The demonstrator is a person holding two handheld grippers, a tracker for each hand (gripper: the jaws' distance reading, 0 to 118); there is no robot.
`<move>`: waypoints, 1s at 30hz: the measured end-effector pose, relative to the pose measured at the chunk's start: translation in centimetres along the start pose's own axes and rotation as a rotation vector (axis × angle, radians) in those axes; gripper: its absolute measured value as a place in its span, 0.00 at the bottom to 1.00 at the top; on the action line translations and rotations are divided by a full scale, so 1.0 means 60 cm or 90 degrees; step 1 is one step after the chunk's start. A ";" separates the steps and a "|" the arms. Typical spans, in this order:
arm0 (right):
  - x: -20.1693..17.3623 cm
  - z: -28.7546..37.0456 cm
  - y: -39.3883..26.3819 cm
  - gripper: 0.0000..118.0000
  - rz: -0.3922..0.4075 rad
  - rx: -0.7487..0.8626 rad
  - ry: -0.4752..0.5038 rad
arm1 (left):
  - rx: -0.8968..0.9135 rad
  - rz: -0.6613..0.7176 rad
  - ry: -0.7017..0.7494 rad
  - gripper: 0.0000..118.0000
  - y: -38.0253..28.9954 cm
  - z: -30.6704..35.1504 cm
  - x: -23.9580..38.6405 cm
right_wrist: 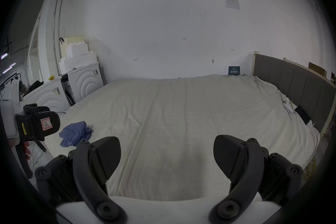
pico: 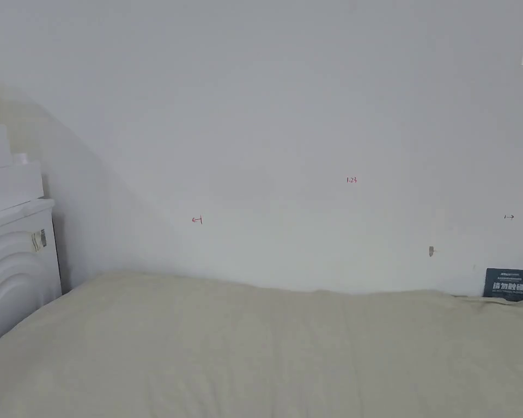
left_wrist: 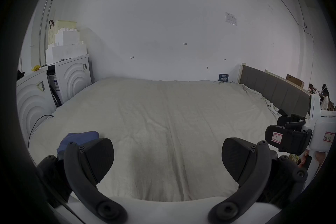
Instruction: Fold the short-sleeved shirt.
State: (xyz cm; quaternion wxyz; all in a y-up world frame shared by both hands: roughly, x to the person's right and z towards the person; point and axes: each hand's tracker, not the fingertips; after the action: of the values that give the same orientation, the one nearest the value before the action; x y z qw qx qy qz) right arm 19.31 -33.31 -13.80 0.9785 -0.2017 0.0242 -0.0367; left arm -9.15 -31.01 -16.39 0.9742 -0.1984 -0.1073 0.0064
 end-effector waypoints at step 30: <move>-0.033 0.007 0.018 0.88 -0.070 -0.019 -0.058 | -0.005 0.012 -0.011 1.00 0.008 -0.003 0.003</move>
State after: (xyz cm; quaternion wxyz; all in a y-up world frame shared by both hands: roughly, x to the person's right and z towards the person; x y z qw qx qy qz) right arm 17.43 -32.00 -13.79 0.9719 -0.2192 -0.0310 -0.0805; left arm -8.94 -30.65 -16.68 0.9724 -0.2032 -0.1137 0.0170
